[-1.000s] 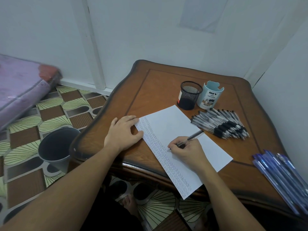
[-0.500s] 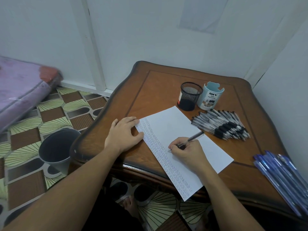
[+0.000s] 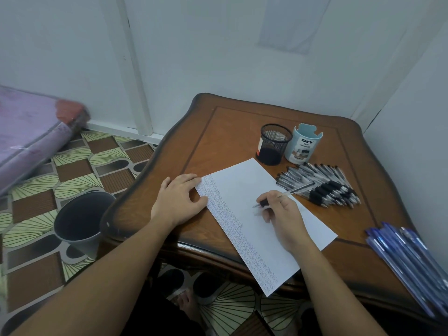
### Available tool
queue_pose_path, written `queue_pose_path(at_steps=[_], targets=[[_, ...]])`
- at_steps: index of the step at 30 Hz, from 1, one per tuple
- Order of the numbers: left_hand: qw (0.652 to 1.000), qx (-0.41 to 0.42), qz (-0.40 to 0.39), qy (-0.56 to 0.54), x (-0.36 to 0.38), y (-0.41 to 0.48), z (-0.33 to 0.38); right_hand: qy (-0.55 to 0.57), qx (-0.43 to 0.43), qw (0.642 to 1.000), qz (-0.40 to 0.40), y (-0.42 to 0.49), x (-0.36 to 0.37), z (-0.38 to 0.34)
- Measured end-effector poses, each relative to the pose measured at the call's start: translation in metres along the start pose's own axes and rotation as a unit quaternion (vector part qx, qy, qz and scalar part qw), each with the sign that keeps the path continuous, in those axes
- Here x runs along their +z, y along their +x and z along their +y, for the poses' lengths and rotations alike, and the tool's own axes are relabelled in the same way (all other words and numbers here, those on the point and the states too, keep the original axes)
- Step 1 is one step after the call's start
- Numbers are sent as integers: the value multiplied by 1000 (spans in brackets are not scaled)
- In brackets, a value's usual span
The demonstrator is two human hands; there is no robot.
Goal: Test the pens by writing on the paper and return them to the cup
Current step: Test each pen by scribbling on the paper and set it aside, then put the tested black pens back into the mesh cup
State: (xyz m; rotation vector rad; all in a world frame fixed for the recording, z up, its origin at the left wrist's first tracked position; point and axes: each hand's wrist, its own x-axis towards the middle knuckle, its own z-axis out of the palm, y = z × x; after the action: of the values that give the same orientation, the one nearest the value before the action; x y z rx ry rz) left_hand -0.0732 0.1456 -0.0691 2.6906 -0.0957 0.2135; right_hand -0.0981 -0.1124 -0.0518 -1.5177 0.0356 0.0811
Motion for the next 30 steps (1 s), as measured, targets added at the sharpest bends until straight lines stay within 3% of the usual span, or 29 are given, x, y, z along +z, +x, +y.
queue_pose_path(at_steps=[8, 15, 23, 30], targets=[[1000, 0, -6, -10, -2, -1, 1, 71, 36, 996, -48, 8, 1, -6], [1000, -2, -25, 3, -3, -2, 2, 47, 68, 993, -84, 7, -1, -17], [997, -13, -60, 48, -14, 0, 17, 80, 98, 992, -26, 14, -6, -20], [991, -26, -90, 92, -17, 8, 34, -46, 64, 996, 44, 20, -23, -21]])
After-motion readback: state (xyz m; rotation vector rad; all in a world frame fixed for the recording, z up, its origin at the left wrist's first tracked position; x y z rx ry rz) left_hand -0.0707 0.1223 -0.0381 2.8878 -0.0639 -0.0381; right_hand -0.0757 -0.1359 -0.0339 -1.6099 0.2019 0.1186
